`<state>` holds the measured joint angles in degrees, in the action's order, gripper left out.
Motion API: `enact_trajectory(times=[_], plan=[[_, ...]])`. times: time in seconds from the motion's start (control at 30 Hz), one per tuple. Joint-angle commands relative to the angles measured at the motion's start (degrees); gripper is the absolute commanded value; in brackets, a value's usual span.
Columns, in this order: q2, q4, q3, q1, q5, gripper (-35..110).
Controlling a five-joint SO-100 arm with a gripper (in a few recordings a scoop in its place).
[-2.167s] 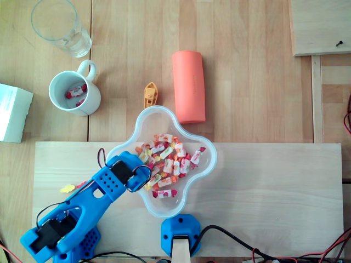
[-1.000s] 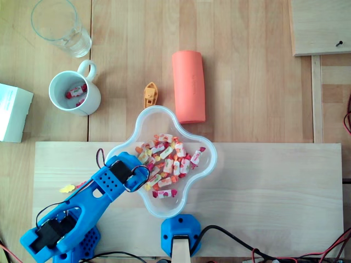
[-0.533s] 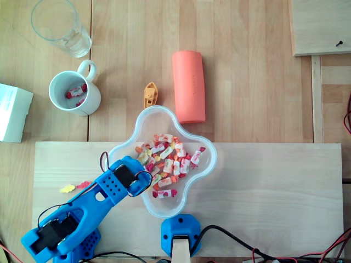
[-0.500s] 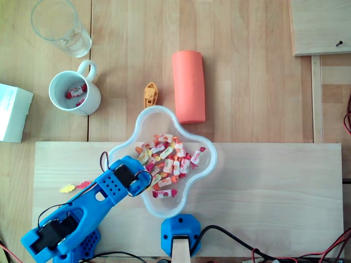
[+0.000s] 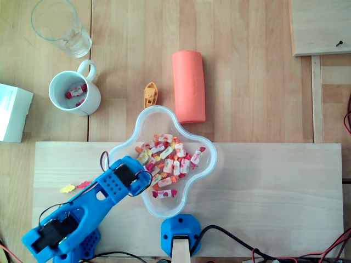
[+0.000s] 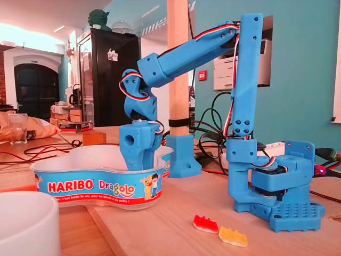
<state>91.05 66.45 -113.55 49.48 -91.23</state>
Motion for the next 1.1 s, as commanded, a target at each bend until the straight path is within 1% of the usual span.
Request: enact_trajectory(times=[0.0, 0.43, 0.67, 1.07], plan=[[-0.2, 0.4, 1.3, 1.2, 0.2, 11], [-0.8, 0.4, 1.3, 1.7, 0.2, 5], [-0.7, 0.4, 1.3, 1.9, 0.2, -2], [-0.4, 1.1, 2.8, 2.0, 0.2, -2]])
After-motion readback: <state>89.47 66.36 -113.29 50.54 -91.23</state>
